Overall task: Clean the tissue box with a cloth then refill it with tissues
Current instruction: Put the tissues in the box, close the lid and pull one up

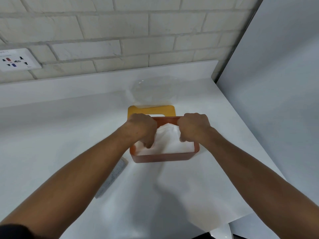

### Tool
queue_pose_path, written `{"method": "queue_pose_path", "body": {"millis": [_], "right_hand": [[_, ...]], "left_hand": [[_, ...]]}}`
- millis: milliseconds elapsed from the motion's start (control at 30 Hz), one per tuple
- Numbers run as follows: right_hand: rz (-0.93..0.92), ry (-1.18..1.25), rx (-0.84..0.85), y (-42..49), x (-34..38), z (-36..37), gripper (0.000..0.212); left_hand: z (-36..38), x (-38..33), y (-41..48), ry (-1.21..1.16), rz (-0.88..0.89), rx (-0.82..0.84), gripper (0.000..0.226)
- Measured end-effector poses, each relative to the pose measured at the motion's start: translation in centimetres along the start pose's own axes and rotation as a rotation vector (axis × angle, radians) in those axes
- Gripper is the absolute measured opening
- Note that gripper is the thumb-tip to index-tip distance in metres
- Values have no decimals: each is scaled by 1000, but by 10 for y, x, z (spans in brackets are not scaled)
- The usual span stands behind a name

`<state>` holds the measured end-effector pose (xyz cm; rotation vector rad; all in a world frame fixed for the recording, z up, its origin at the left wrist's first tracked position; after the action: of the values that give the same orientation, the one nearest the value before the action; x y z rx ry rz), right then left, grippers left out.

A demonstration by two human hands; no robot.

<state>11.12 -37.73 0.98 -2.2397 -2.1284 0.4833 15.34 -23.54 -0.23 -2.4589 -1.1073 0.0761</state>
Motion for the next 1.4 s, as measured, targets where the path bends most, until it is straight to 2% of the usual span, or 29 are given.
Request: {"method": "queue_pose_path", "body": {"millis": [100,233,333,500,600,667,700,767,800,900,967,1033,1133,1167,1200,1267,1333,1400], "right_hand": [[-2,3,54,1,-7,0,29],[-16,33,129,1,-11,-1,37],[-22,14,152,0,-11,-3,39],[51,-36,-13,-2,-3,-2,27],[71,-47,-169,-9,4,-5,44],[-9,-9,-203,-14,10,-10,47],[-81,58,-140,-16,15,-10,40],[-195,191,83,-20,27,1,17],[-232,187,181,-21,31,8,12],[-269,125,343,-18,35,29,28],[-282,112,365,-14,34,34,29],[-267,187,378,-11,31,33,27],[-195,398,309,-6,26,24,17],[-192,379,245,-2,24,21,8],[-188,322,191,0,21,20,11],[-211,178,160,0,20,27,32],[-219,191,164,0,19,29,39],[-200,287,163,0,14,25,36]], "left_hand": [[8,5,3,-221,51,60,65],[14,9,8,-323,69,84,76],[7,4,6,-273,72,29,75],[2,-1,7,-46,50,-115,72],[3,1,10,-19,31,-107,75],[3,1,11,-33,40,-94,76],[3,1,12,-24,46,-98,76],[-1,-2,13,40,57,-124,72],[-3,-5,13,85,56,-149,69],[-14,-9,9,229,3,-287,52],[-24,-8,5,257,-52,-403,36],[-32,-4,0,248,-75,-437,33],[-22,-6,3,250,5,-317,43],[-15,-8,5,251,29,-275,41],[-8,-10,8,243,49,-244,37],[1,-12,12,217,75,-213,32],[1,-12,14,205,81,-235,30],[-3,-12,11,161,105,-293,35]]}}
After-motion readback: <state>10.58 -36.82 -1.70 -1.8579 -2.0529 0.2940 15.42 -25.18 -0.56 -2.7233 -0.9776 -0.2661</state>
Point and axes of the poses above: each hand's wrist, its own y-axis towards the middle knuckle, its own z-axis out of the palm, x = y × z, the point moved 5 cm from there along y, towards the middle knuckle, and after that the axes turned 8 degrees about -x, right-handed, at the moved point
